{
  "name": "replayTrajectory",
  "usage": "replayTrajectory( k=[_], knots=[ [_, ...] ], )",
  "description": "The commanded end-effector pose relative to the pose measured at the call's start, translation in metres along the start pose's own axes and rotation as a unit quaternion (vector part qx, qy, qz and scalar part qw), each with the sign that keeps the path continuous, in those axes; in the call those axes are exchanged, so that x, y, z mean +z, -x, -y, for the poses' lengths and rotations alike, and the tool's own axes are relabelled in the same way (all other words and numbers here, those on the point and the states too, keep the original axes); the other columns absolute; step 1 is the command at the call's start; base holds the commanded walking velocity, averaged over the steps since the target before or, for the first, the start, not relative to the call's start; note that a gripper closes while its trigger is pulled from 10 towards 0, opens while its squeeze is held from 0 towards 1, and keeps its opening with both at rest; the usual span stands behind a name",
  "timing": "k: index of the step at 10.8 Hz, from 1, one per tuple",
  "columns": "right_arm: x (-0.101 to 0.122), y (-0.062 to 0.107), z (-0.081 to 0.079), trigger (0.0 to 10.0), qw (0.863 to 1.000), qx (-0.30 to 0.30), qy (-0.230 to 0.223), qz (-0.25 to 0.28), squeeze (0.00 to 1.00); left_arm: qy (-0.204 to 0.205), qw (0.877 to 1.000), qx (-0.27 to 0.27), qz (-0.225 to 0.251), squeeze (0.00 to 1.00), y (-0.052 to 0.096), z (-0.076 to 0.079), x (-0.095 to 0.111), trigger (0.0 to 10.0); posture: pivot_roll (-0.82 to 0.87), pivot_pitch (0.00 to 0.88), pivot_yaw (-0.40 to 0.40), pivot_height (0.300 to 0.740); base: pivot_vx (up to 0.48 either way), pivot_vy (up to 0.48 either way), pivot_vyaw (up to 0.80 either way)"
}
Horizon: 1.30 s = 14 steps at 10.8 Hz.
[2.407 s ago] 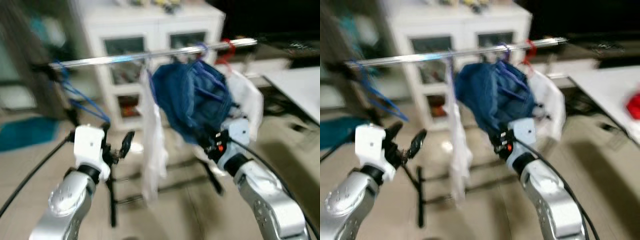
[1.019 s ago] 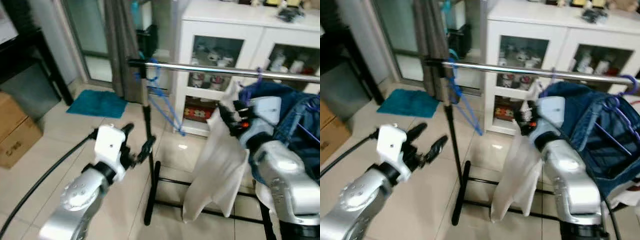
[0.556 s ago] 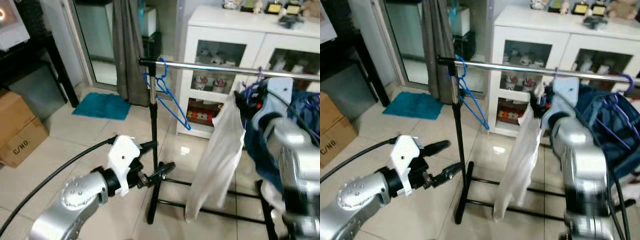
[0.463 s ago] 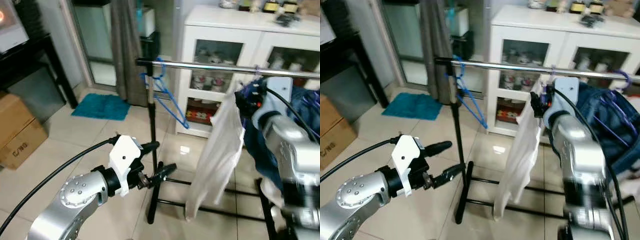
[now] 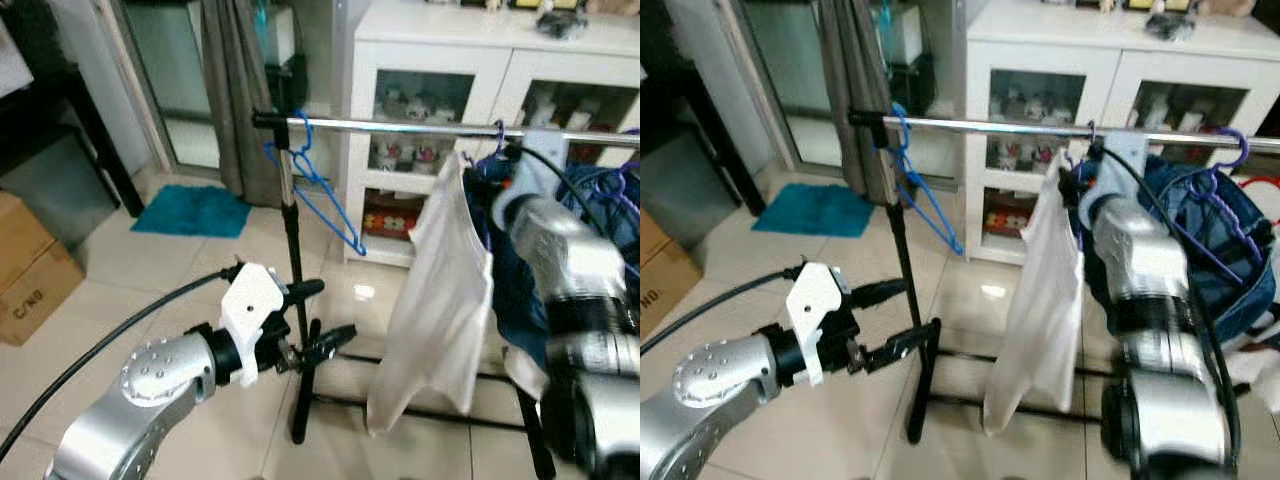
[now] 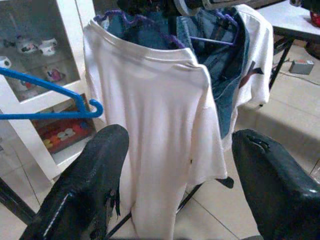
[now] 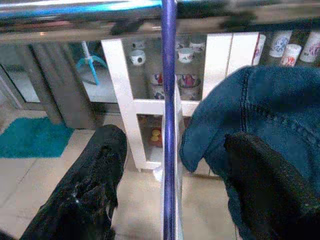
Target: Hang hanger
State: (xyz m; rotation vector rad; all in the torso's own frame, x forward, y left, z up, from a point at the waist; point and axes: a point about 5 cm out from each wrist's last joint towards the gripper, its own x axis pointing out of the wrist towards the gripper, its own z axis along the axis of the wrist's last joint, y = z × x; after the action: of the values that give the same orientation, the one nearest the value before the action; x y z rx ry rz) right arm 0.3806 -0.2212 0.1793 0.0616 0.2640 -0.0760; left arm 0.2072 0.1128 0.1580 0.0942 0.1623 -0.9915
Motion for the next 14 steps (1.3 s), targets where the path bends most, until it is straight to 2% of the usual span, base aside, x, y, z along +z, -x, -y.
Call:
replayTrajectory(
  k=[1,2,3,4,7,14],
  knots=[
    [0.006,-0.002,0.0,10.0,1.0,0.001,0.007,0.01,0.0,-0.005,1.0,-0.002,-0.005,0.0,0.001,-0.002,0.002,10.0,-0.08,0.0,0.046,0.74,0.0,0.0,0.0],
    [0.007,-0.01,-0.003,7.4,1.0,0.02,0.024,-0.001,0.0,-0.006,1.0,-0.003,-0.007,0.0,0.001,-0.002,0.002,10.0,-0.08,0.0,0.044,0.74,0.0,0.0,0.0],
    [0.007,-0.013,-0.003,3.3,0.999,0.025,0.03,-0.006,0.0,-0.007,1.0,-0.003,-0.008,0.0,0.001,-0.002,0.002,10.0,-0.07,0.0,0.042,0.74,0.0,0.0,0.0],
    [0.007,-0.014,-0.002,0.0,0.999,0.025,0.033,-0.009,0.0,-0.007,1.0,-0.003,-0.009,0.0,0.001,-0.002,0.002,10.0,-0.07,0.0,0.042,0.74,0.0,0.0,0.0],
    [0.008,-0.018,0.003,0.0,0.999,0.034,0.04,-0.015,0.0,-0.005,1.0,-0.004,-0.011,0.0,0.003,-0.001,0.002,10.0,-0.07,0.0,0.039,0.74,0.0,0.0,0.0],
    [0.01,-0.017,0.016,0.0,0.999,0.034,0.023,-0.02,0.0,-0.005,1.0,-0.013,-0.012,0.0,-0.001,0.0,0.001,10.0,-0.07,0.0,0.048,0.74,0.0,0.0,0.0]
  ],
)
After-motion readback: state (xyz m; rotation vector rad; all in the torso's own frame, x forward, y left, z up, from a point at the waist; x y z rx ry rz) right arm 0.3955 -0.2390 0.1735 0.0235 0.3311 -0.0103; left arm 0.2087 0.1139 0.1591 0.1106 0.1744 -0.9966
